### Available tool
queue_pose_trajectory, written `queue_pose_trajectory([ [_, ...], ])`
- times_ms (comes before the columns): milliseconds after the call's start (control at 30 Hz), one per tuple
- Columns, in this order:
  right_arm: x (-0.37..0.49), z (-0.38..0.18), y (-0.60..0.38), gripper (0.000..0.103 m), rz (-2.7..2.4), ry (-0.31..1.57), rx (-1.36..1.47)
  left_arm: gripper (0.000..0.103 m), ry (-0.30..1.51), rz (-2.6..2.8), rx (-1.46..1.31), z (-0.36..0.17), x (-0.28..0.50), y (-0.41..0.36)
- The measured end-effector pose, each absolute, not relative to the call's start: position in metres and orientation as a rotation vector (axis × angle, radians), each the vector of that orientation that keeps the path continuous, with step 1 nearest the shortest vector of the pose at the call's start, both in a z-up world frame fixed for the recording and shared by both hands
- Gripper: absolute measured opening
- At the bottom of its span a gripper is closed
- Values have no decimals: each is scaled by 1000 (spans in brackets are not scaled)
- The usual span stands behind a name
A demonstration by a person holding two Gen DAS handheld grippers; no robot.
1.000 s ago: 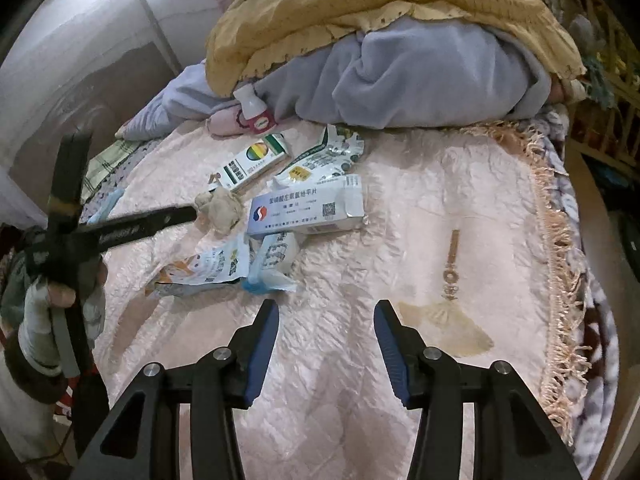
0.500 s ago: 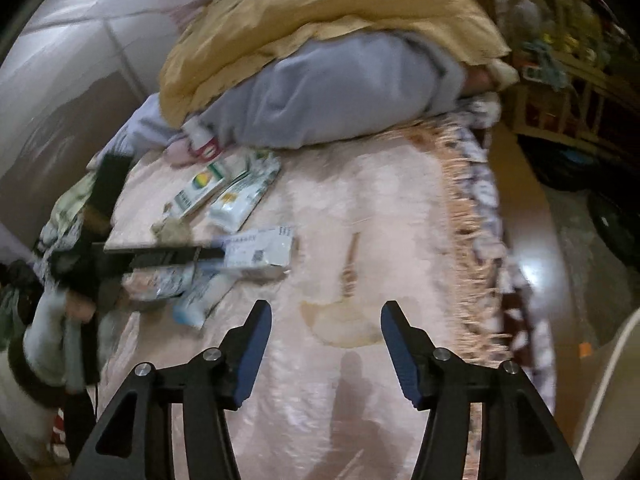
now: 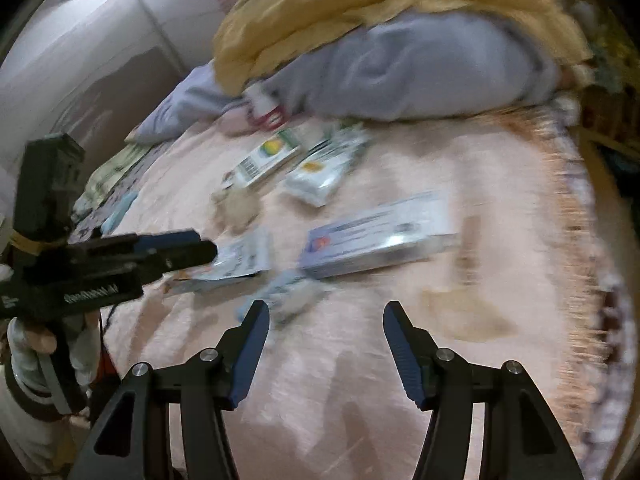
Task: Collect trash
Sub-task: 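Grasp the white-orange snack packet with the left tool while the right grasps the blue-white packet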
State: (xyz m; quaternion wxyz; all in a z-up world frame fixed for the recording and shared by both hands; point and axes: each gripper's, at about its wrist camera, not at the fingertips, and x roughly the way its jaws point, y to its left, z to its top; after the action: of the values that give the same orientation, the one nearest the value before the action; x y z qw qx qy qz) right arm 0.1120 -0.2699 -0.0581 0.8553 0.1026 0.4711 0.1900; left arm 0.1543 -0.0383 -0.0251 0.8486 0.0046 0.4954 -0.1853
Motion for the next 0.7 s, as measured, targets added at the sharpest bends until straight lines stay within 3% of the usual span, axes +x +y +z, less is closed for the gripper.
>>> queue_pose_trajectory([
  [200,151,-94,-213,57,439,1087,258,45,1059,-288,-26,-51,175,1],
  [267,154,-103,-204,38,432,1109,239,45,1084,-279,-42,-68,183,3],
  [333,148,-105,-201,35,429,1095,193,45,1117,-271,-39,-83,186,4],
  [467,130,-92,-219,34,425,1064,145,45,1180,-309,-95,-105,176,7],
  [700,98,-70,-269,34,404,1027,114,45,1225,-515,-126,-94,128,-18],
])
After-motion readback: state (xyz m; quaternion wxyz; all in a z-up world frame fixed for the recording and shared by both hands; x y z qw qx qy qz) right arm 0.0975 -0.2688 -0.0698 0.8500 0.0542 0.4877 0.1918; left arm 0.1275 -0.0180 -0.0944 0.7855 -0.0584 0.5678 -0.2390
